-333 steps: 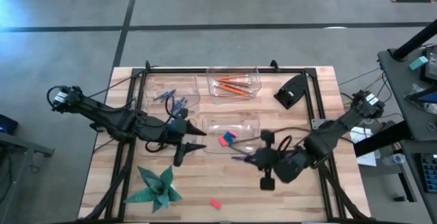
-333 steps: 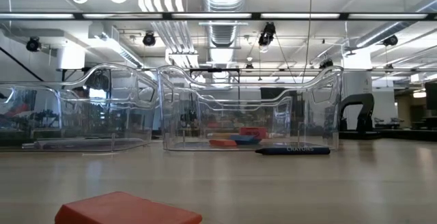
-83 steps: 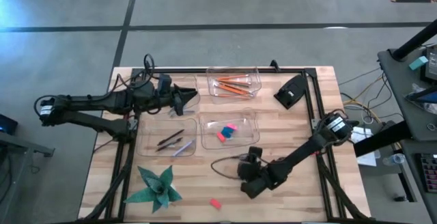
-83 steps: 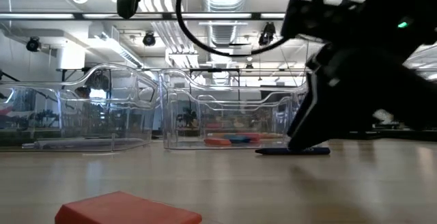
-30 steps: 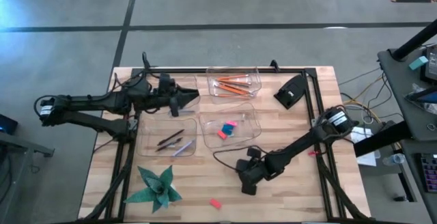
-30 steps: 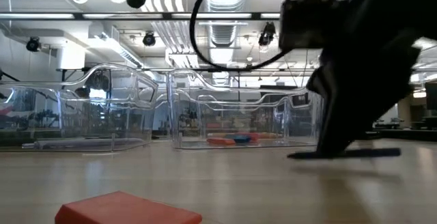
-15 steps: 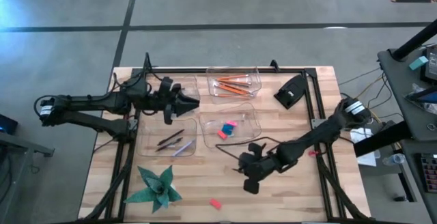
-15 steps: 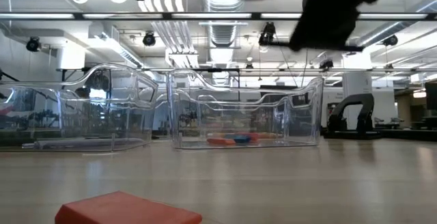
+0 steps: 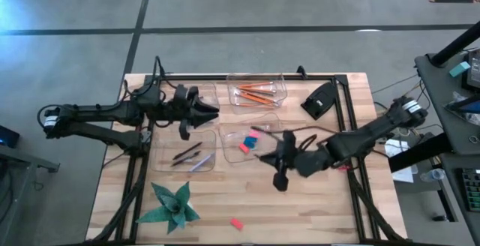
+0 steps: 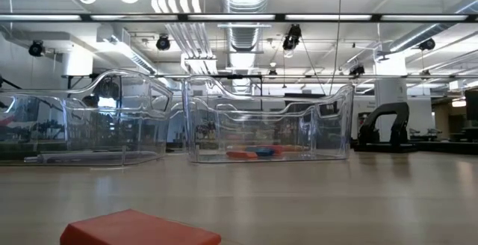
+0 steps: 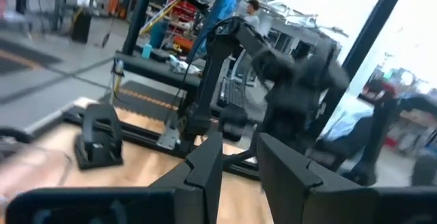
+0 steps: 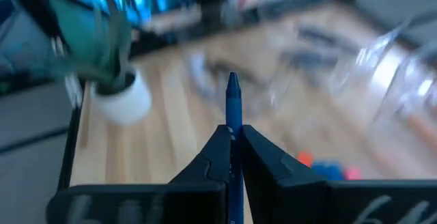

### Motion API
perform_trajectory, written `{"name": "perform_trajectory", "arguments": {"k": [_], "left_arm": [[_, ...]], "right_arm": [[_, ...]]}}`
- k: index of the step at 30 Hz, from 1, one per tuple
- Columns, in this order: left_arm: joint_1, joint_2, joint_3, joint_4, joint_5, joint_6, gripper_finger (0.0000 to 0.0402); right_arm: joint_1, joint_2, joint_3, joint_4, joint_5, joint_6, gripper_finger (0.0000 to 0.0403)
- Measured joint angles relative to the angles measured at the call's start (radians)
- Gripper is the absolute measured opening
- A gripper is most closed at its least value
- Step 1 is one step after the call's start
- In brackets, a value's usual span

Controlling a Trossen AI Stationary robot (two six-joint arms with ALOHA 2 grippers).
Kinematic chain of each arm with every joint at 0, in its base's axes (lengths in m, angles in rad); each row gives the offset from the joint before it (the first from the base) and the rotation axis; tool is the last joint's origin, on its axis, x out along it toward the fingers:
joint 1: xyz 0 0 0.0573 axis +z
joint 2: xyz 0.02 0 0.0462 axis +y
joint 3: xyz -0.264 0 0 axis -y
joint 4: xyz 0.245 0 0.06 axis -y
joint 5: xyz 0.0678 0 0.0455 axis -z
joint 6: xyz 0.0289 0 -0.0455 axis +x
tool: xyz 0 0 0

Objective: Sort crayons/erasers/pens/pencils in bins
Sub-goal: Put the blue crayon into the top left transparent bin

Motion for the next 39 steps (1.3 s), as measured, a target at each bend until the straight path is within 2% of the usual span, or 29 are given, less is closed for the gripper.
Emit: {"name": "perform_trajectory", "arguments": {"k": [6, 14, 16, 21, 30, 35, 39], "left_arm": [[0.000, 0.003, 0.001, 0.002, -0.008, 0.194, 0.0080], [0.002, 0.005, 0.005, 0.000, -0.021, 0.249, 0.0080], [0.002, 0.007, 0.007, -0.001, -0.051, 0.292, 0.0080], [0.002, 0.013, 0.018, 0.013, -0.199, 0.389, 0.0080], [0.002, 0.042, 0.023, 0.079, -0.225, 0.388, 0.0080], [0.002, 0.092, 0.021, 0.107, -0.278, 0.381, 0.0080], [0.002, 0.145, 0.026, 0.153, -0.284, 0.411, 0.0080]], "right_arm": [[-0.068, -0.024, 0.080, 0.091, 0.010, -0.209, 0.0013], [-0.175, -0.014, 0.206, 0.090, -0.027, -0.381, 0.0013], [-0.204, -0.014, 0.221, 0.093, -0.048, -0.403, 0.0013], [-0.272, -0.014, 0.243, 0.093, -0.051, -0.412, 0.0013], [-0.337, -0.010, 0.275, 0.128, -0.053, -0.420, 0.0013], [-0.364, -0.003, 0.290, 0.202, -0.118, -0.478, 0.0013], [-0.385, 0.003, 0.303, 0.213, -0.132, -0.528, 0.0013]]}}
